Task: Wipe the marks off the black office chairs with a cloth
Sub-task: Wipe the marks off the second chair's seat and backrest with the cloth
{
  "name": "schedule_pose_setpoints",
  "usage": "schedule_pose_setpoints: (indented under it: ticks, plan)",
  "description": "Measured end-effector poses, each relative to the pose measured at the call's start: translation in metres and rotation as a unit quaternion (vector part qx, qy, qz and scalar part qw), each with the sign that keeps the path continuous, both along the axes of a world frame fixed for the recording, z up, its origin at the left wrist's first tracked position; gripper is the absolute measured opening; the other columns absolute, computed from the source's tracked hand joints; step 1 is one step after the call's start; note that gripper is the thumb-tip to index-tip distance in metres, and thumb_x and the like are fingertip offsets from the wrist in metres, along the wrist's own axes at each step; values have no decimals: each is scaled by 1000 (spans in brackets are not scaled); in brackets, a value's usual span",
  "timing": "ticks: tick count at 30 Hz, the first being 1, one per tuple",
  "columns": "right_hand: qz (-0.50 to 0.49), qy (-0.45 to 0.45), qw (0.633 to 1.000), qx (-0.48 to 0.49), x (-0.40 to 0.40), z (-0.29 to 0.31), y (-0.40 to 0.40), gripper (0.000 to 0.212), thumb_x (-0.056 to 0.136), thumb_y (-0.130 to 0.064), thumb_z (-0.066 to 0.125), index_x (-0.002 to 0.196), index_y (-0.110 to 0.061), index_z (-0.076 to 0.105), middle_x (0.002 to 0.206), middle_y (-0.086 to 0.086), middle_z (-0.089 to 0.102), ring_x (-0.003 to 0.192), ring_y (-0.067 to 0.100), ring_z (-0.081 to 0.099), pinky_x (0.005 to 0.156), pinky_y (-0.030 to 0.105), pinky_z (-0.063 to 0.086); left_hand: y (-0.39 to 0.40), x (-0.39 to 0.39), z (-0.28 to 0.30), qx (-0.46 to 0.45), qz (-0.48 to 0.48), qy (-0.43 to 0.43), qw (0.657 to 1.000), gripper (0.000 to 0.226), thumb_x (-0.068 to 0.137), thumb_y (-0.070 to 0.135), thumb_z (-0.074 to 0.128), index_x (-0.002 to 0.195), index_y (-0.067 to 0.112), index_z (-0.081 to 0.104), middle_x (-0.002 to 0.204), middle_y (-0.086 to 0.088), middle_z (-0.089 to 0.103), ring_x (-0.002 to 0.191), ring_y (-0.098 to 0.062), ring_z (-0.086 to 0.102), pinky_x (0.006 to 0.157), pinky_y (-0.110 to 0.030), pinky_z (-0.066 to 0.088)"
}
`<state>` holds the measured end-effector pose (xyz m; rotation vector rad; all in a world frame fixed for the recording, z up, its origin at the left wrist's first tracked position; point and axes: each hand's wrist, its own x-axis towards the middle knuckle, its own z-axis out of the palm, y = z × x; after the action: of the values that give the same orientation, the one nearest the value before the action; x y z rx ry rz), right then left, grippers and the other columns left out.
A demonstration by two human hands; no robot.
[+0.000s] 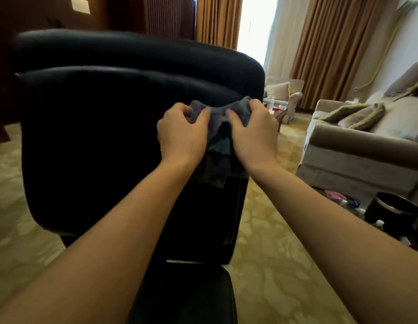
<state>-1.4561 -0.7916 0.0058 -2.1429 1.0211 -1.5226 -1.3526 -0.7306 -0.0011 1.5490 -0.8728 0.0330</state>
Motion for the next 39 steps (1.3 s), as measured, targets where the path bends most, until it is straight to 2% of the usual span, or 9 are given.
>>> schedule_pose_setpoints:
  ticks: [4, 7, 13, 17, 23, 25, 29, 33, 39]
  plan:
    - [31, 25, 995, -90, 43, 29, -5, 34, 96, -24, 60, 124, -14, 44, 108, 8, 67, 97, 28, 67, 81, 47, 57, -11, 33, 21, -35, 80, -22, 996, 29, 93, 44, 63, 94, 16, 61, 89, 2, 63, 82, -15, 58, 69, -25, 37]
    - [-10, 165, 969, -185, 64, 30, -9, 34, 98, -20, 54, 129, -14, 39, 104, 9, 68, 90, 31, 69, 69, 42, 56, -12, 57, 10, 33, 123, -23, 992, 33, 89, 47, 66, 85, 15, 59, 79, 1, 60, 78, -20, 58, 62, -28, 35]
    - [-35, 264, 935, -232, 70, -11, 1, 21, 98, -16, 48, 118, -12, 45, 99, 12, 69, 82, 39, 66, 55, 35, 32, -5, 65, -42, 57, 134, -65, 987, 34, 90, 41, 67, 72, 20, 49, 70, -1, 56, 72, -27, 59, 62, -35, 47]
    - [-10, 327, 918, -222, 63, -54, 16, 18, 90, -15, 60, 104, -13, 49, 84, 9, 68, 65, 38, 67, 47, 31, 30, 18, 53, -84, 110, 125, -56, 984, 36, 92, 41, 65, 69, 23, 44, 63, 6, 47, 69, -25, 57, 56, -30, 34]
    - [-7, 256, 945, -204, 74, -21, 15, 12, 100, -25, 46, 107, -14, 45, 99, 13, 67, 88, 41, 65, 60, 40, 41, 22, 69, -51, 67, 141, -65, 986, 43, 90, 46, 65, 64, 25, 39, 67, 2, 51, 72, -27, 58, 59, -31, 34]
    - [-16, 226, 954, -199, 80, -2, 13, 7, 102, -22, 45, 103, -15, 41, 97, 14, 67, 87, 42, 63, 58, 37, 35, 17, 76, -28, 49, 141, -60, 987, 42, 91, 47, 64, 65, 25, 40, 68, 4, 52, 71, -24, 55, 60, -31, 34]
    - [-29, 269, 942, -197, 81, -16, 10, 5, 101, -15, 45, 103, -15, 41, 95, 12, 67, 84, 40, 65, 56, 35, 32, 11, 75, -41, 101, 151, -83, 980, 24, 94, 47, 59, 81, 28, 52, 70, 9, 53, 74, -21, 58, 58, -30, 36]
    - [4, 326, 925, -194, 75, -51, 17, 8, 100, -16, 46, 99, -14, 38, 96, 10, 67, 86, 38, 67, 55, 34, 32, 22, 57, -91, 115, 173, -146, 967, 20, 98, 42, 55, 93, 23, 58, 81, -4, 67, 79, -30, 66, 59, -33, 43]
    - [25, 321, 931, -170, 69, -37, 25, 15, 99, -20, 48, 95, -15, 35, 97, 11, 67, 88, 39, 65, 58, 35, 32, 34, 60, -76, 138, 179, -134, 965, 24, 96, 44, 58, 88, 21, 57, 79, -2, 62, 83, -30, 64, 61, -31, 35]
